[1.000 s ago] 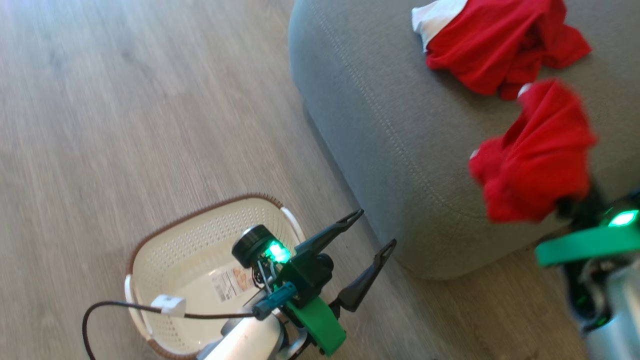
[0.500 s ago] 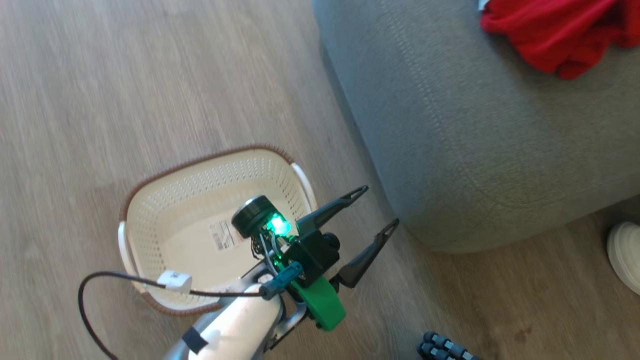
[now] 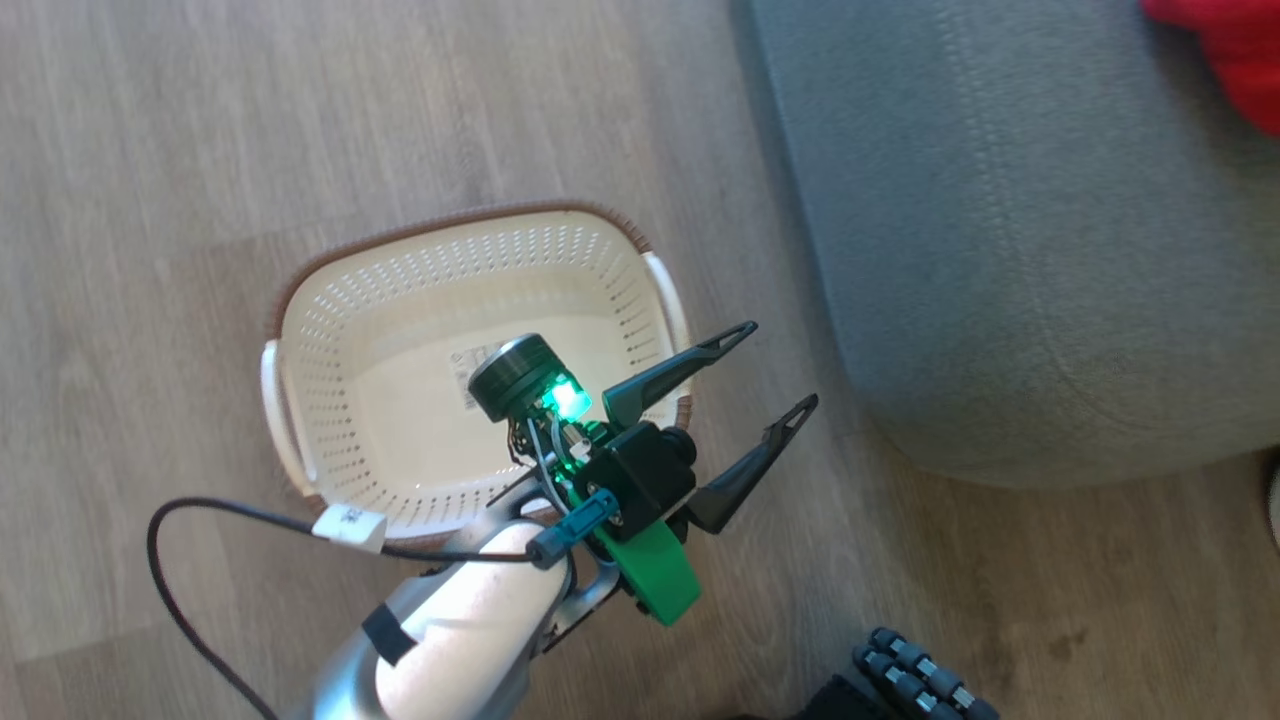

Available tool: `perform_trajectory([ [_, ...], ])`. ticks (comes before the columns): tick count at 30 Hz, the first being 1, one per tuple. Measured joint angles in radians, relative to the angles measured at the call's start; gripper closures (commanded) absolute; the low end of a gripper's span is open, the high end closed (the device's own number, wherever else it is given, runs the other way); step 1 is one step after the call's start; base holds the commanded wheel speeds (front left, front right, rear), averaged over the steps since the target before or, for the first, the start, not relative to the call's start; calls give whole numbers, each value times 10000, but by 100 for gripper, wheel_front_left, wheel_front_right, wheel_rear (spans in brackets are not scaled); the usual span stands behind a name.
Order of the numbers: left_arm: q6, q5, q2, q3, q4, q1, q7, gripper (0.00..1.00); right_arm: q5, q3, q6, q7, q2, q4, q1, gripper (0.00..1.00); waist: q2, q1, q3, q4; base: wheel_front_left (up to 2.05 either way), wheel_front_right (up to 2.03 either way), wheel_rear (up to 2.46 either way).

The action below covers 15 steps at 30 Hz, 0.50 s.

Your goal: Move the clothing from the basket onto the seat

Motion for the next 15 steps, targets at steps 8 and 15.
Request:
perform_trajectory([
  [8,0,77,6,-73,-73,-30,0,0,-1486,736,2,176,-163,3716,-1294,100,0,-1,488,642,0,0,0],
  [15,0,249,-4,-29,-33,-221,0,0,-1983,1312,2,708,198,4953,-1500,100,0,-1,782,918,0,0,0],
])
